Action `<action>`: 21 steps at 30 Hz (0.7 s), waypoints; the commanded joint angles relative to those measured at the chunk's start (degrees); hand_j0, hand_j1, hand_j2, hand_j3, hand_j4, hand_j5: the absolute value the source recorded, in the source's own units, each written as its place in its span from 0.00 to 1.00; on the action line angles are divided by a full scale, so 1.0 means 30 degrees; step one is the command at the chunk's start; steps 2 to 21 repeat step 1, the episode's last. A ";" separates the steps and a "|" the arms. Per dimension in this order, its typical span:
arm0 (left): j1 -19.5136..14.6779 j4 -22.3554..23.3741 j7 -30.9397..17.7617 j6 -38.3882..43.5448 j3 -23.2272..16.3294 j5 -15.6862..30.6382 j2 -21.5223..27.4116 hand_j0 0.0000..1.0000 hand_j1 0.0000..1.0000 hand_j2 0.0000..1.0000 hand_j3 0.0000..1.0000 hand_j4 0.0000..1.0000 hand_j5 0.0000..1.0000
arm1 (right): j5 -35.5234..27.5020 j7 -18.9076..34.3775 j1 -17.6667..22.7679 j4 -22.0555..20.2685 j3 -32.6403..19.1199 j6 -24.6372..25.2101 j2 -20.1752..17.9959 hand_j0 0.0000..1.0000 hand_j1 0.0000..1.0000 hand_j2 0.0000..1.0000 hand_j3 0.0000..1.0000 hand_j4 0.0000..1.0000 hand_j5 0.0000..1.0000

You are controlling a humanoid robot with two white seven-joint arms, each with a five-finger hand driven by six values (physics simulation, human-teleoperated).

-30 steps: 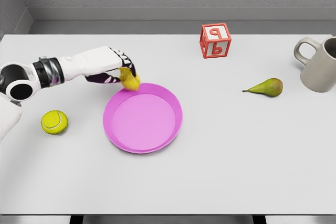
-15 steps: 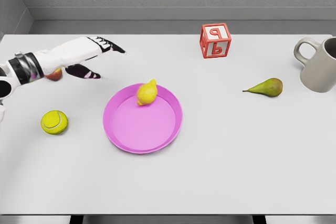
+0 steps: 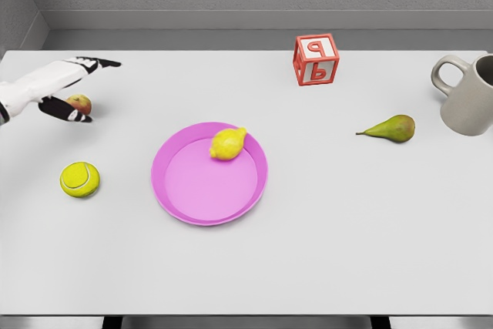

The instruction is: Put the lemon on the plate with left arm

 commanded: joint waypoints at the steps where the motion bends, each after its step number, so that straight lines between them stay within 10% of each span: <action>1: 0.0000 0.0008 0.0010 0.0050 0.0202 0.0189 0.0130 1.00 1.00 1.00 1.00 1.00 1.00 | -0.0004 -0.0003 -0.0029 -0.0001 -0.0007 0.0000 0.0001 1.00 1.00 1.00 1.00 1.00 1.00; 21: 0.0000 0.0008 0.0010 0.0050 0.0202 0.0189 0.0130 1.00 1.00 1.00 1.00 1.00 1.00 | -0.0004 -0.0003 -0.0029 -0.0001 -0.0007 0.0000 0.0001 1.00 1.00 1.00 1.00 1.00 1.00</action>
